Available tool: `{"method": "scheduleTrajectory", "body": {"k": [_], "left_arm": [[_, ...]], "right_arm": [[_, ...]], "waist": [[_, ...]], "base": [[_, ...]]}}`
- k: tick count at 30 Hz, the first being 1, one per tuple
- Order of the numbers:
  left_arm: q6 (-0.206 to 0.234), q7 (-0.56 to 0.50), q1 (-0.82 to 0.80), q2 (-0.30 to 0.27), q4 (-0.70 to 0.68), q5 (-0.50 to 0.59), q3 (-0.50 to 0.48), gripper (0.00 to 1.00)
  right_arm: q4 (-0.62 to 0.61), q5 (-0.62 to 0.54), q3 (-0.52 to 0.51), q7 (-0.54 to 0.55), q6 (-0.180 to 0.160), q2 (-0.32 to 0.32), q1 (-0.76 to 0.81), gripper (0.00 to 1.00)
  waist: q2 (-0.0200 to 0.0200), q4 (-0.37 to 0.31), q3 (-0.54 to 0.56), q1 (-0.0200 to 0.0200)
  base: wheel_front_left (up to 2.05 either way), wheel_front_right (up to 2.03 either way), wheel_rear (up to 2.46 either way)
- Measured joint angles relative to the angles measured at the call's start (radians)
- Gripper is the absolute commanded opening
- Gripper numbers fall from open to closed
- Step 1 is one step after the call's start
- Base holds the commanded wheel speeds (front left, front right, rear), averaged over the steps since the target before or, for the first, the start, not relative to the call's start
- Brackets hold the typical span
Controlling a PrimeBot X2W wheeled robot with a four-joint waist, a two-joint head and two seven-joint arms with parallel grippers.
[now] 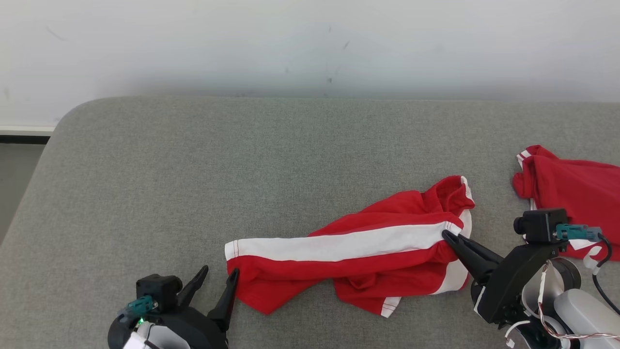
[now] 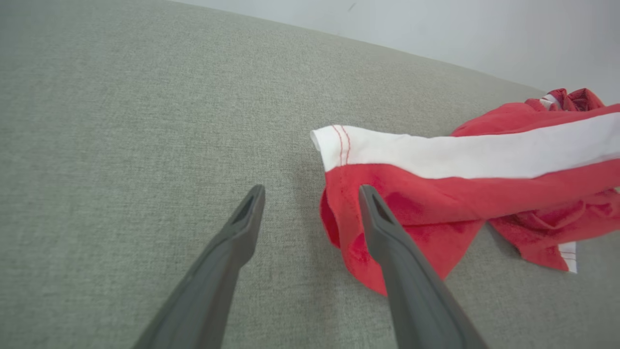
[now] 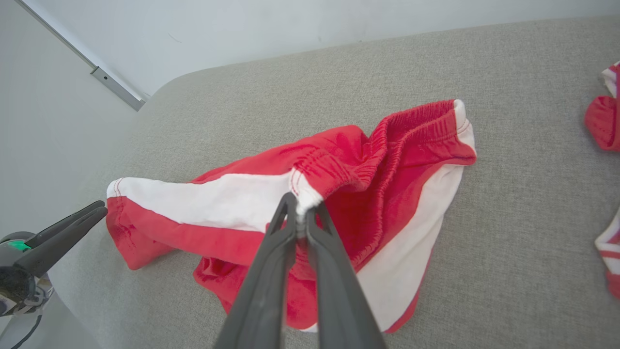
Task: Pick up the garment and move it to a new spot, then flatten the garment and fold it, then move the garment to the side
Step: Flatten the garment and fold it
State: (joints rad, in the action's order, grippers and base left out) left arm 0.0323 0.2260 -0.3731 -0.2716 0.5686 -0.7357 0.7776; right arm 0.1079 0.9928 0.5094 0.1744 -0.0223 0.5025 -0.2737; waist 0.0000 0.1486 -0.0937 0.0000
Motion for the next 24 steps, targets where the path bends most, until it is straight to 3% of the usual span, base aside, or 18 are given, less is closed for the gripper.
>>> {"method": "scheduleTrajectory", "body": {"k": [13, 24], "left_arm": [[-0.014, -0.08, -0.053, 0.003, -0.041, -0.021, 0.011, 1.0], [0.031, -0.148, -0.064, -0.006, -0.029, -0.021, 0.01, 1.0]], "right_arm": [[0.015, -0.01, 0.025, -0.001, 0.002, -0.024, -0.006, 0.0], [0.021, -0.011, 0.023, -0.008, 0.002, -0.023, -0.01, 0.0]], "waist": [[0.0, -0.014, -0.003, 0.0], [0.0, -0.034, -0.008, -0.0001]], "base": [[0.0, 0.0, 0.0], [0.0, 0.0, 0.0]]}}
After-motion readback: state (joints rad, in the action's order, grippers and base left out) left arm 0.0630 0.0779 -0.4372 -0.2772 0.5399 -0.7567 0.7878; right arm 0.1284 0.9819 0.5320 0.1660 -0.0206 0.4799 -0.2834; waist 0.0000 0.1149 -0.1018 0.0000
